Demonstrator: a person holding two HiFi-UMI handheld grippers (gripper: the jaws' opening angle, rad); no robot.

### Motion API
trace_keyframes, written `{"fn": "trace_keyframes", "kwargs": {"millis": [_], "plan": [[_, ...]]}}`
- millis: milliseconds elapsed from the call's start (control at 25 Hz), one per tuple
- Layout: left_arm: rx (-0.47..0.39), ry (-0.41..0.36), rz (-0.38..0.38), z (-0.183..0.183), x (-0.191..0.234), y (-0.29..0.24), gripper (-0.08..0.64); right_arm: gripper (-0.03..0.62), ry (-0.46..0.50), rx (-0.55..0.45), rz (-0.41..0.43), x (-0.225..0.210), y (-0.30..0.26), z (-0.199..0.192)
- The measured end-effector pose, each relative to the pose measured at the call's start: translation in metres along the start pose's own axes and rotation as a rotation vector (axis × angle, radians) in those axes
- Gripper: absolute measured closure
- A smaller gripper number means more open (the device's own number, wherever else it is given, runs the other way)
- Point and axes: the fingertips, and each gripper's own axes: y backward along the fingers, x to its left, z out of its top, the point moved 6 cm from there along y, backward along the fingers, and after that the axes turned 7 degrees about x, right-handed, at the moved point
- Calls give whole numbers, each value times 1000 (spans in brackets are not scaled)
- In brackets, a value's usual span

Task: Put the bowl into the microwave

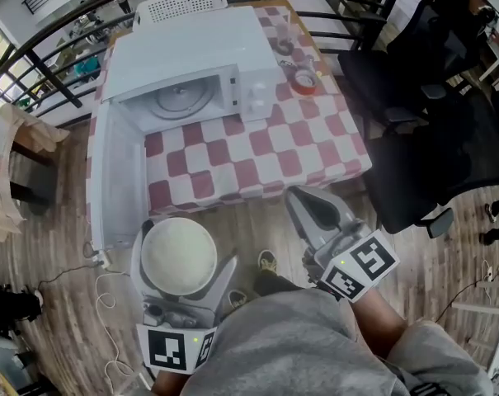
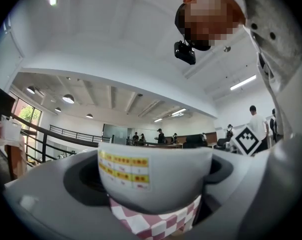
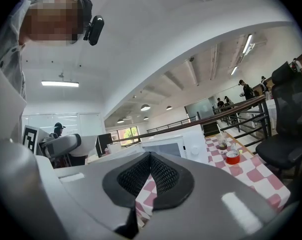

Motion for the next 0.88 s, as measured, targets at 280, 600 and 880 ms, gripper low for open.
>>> {"fn": "trace_keyframes", "kwargs": {"millis": [280, 600, 880], "plan": [[-9, -11, 28, 5, -5, -15, 29, 592, 10, 3, 42, -14, -12, 4], [-10, -13, 48, 4, -13, -27, 29, 592, 14, 2, 55, -25, -11, 4], [-22, -9, 31, 9, -22, -40, 29, 592, 20, -8, 45, -38, -7, 9]]}}
